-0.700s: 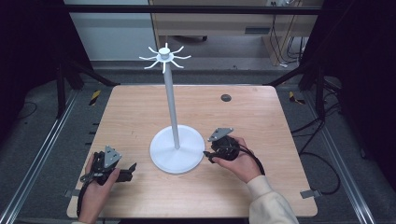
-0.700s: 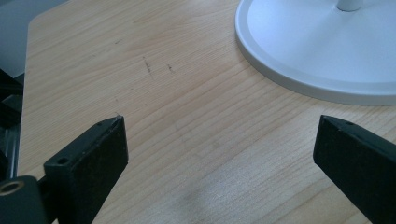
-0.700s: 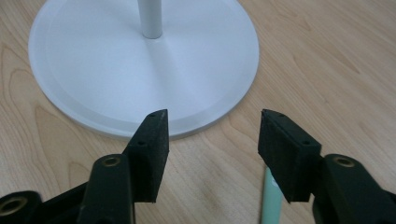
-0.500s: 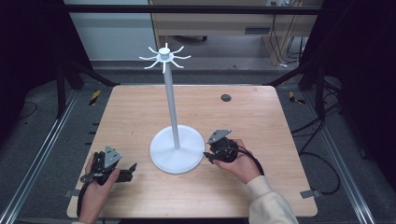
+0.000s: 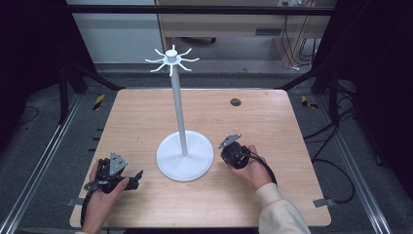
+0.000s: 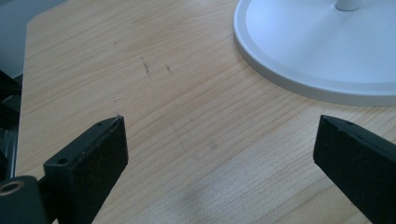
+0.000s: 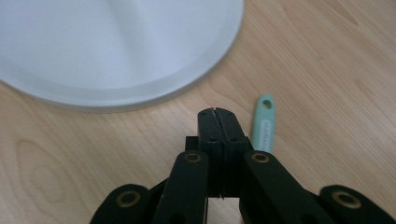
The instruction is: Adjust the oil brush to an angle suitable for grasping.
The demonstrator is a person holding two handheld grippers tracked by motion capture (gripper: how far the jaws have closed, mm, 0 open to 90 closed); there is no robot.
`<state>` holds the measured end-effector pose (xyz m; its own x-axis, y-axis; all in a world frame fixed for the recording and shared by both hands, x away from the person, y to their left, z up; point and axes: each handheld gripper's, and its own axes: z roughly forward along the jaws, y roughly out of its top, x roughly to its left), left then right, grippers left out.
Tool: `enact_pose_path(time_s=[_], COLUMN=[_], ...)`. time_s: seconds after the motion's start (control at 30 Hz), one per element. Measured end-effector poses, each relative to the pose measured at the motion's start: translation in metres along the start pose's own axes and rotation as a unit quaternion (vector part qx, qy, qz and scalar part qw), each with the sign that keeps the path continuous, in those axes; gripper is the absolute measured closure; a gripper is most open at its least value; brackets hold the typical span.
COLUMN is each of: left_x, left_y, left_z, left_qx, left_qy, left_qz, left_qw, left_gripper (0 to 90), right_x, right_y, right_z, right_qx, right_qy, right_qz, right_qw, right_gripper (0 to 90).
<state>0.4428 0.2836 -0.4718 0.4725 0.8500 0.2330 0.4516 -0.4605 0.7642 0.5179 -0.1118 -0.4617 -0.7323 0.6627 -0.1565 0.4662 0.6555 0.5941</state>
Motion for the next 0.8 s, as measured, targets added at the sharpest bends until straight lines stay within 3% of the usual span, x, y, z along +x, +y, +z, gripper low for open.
enact_pose_path(time_s=[0.13,0.17,0.67,0.8], left_x=[0.000,0.000,0.000,0.000], left_y=[0.000,0.000,0.000,0.000], left_z=[0.001,0.001,0.001,0.001], left_qx=[0.004,0.005,0.006,0.006], left_qy=[0.000,0.000,0.000,-0.001], left_qz=[0.000,0.001,0.000,0.001], left_qw=[1.0000,1.0000,1.0000,1.0000], left_gripper=[3.0,3.0,3.0,3.0], right_x=[-0.007,-0.010,-0.016,-0.018], right_y=[-0.001,-0.002,-0.002,-0.001], right_z=[0.001,0.004,0.026,0.027], right_qx=[0.003,0.004,0.047,0.059], right_qy=[-0.015,-0.010,-0.019,-0.043], right_qz=[0.017,0.025,0.031,0.043], right_qw=[0.9997,0.9996,0.9982,0.9964], right_gripper=[90.0,90.0,90.0,90.0])
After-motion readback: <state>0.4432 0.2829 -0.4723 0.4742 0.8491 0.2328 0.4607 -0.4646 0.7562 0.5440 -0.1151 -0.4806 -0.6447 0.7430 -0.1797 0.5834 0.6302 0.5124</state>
